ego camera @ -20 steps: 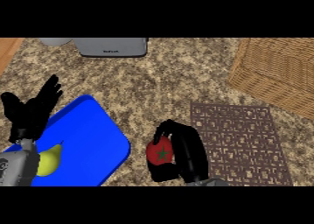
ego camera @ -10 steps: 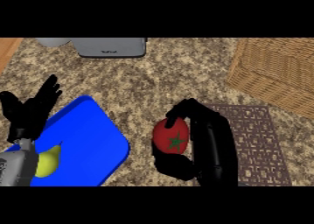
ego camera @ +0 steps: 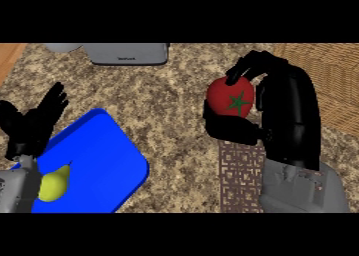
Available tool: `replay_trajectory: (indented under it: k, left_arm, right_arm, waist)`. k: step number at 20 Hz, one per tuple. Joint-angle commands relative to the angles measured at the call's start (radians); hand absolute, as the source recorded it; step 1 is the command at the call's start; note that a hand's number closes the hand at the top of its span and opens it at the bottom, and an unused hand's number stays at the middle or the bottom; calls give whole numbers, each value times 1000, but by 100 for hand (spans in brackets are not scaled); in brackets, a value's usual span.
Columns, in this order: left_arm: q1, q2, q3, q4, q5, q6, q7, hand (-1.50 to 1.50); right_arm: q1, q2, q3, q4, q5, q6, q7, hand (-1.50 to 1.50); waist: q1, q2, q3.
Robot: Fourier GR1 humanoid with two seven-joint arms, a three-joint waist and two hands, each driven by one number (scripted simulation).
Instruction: Pick the tomato from the placemat and place it in the basket
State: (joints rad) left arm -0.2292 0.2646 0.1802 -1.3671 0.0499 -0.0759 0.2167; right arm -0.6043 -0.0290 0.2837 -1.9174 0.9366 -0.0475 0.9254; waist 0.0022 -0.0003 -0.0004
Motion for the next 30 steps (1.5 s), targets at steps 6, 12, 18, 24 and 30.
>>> replay_trajectory:
  k: [6, 12, 18, 24, 30]
  left_arm:
    - [9, -26, -18, -44, -8, 15, 27, 0]
    - [4, -24, -28, -92, -12, 19, 72, 0]
    - [75, -22, 0, -65, -3, -5, -22, 0]
    - [20, -9, 15, -29, 2, -10, -2, 0]
    - [-35, -16, 8, 52, -21, -2, -15, 0]
  right_arm:
    - [-252, -93, -244, 232, 2, 51, -2, 150]
    - [-263, -227, -344, 348, 30, 25, -87, 150]
    - [-145, -302, -459, 465, -66, -60, -286, 150]
    - [-167, -389, -530, 620, -133, -60, -436, 150]
    - [-108, -349, -573, 731, -189, -216, -589, 150]
  waist:
    - [6, 1, 0]
    - [4, 0, 1]
    - [4, 2, 1]
    - [3, 2, 0]
    - [1, 3, 1]
